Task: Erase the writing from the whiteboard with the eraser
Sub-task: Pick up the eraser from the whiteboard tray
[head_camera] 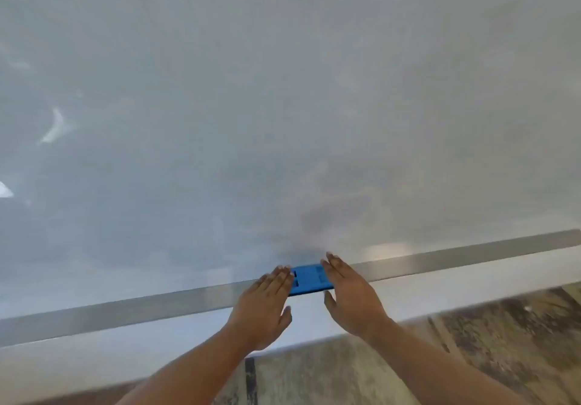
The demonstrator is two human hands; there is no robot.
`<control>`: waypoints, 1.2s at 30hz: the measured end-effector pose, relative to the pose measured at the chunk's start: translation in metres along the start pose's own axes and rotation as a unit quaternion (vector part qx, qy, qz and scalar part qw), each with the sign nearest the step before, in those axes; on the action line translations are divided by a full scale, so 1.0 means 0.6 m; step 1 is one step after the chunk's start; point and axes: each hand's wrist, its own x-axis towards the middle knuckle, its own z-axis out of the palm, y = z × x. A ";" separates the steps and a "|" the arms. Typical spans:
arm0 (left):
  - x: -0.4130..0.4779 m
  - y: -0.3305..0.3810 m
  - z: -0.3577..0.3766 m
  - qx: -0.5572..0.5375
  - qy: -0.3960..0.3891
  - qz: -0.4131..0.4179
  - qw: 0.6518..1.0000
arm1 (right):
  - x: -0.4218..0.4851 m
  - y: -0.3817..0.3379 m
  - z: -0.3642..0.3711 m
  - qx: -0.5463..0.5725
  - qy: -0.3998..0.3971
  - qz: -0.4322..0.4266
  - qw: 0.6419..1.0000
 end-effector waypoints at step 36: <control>0.019 0.074 -0.245 -0.007 0.327 -0.365 0.872 | 0.074 -0.190 -0.224 0.157 -0.012 -0.284 0.946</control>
